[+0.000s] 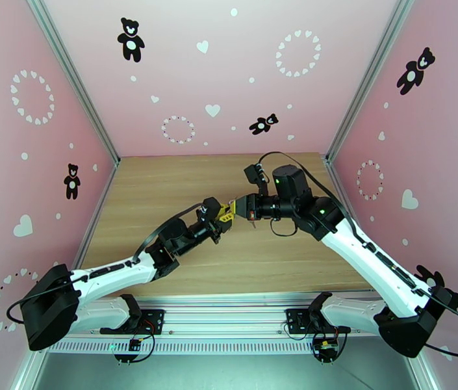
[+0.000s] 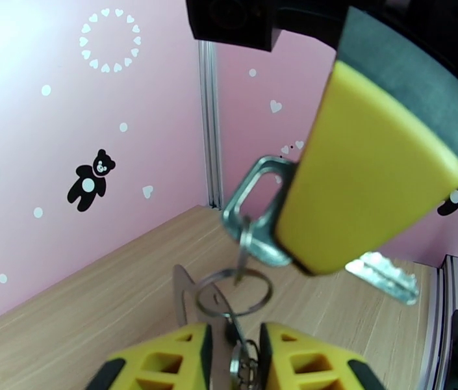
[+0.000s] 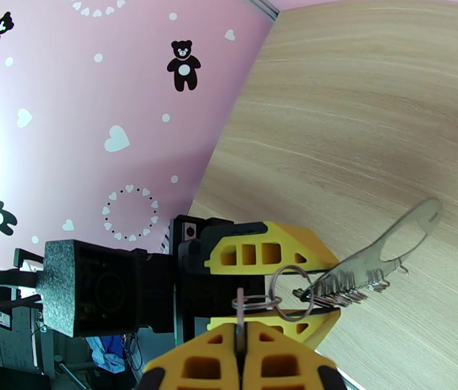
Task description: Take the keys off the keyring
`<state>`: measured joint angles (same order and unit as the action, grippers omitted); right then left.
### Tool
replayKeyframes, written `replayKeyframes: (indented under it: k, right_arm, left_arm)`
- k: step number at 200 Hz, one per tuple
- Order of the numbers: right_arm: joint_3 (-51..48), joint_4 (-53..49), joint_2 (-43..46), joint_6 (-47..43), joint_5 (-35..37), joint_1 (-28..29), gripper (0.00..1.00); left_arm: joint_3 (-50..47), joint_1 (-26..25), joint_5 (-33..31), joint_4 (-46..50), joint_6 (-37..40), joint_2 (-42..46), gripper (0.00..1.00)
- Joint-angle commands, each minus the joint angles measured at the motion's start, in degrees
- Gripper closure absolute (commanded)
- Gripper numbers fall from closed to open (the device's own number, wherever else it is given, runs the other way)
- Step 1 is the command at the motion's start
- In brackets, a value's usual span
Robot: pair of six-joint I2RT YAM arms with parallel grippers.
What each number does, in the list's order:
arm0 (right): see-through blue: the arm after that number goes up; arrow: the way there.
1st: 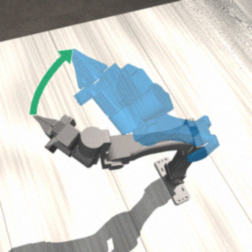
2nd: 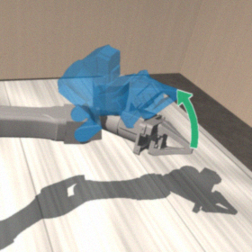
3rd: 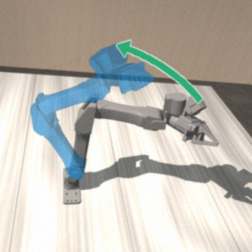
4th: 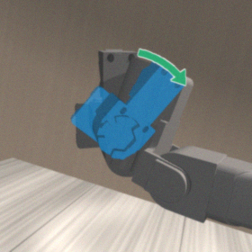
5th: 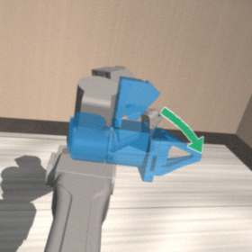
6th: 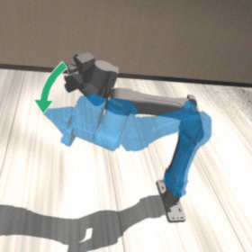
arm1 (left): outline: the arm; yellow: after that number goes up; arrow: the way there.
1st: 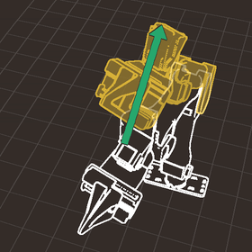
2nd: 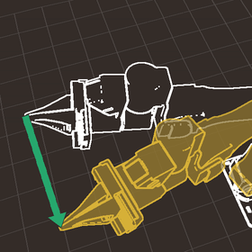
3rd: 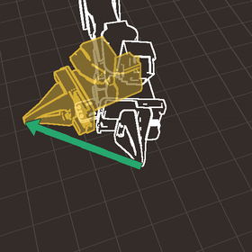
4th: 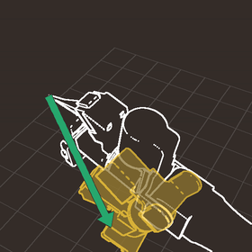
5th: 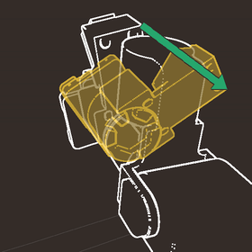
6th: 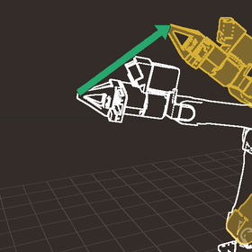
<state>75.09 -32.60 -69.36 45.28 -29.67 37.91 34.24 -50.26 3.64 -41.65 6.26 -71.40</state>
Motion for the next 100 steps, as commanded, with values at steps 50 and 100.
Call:
replayKeyframes:
  k: [50, 100]
  right_arm:
    - [-0.31, 2.11, 2.24, 0.27, -0.15, 0.5, 1.0]
    - [0.1, 0.93, 2.62, -0.77, 0.91, 0.51, 1.0]
  left_arm:
    - [3.68, -0.28, 0.37, -0.67, 2.18, -1.86, 0.73]
    - [4.35, -0.23, 0.51, 1.23, 3.23, -1.48, 0.83]
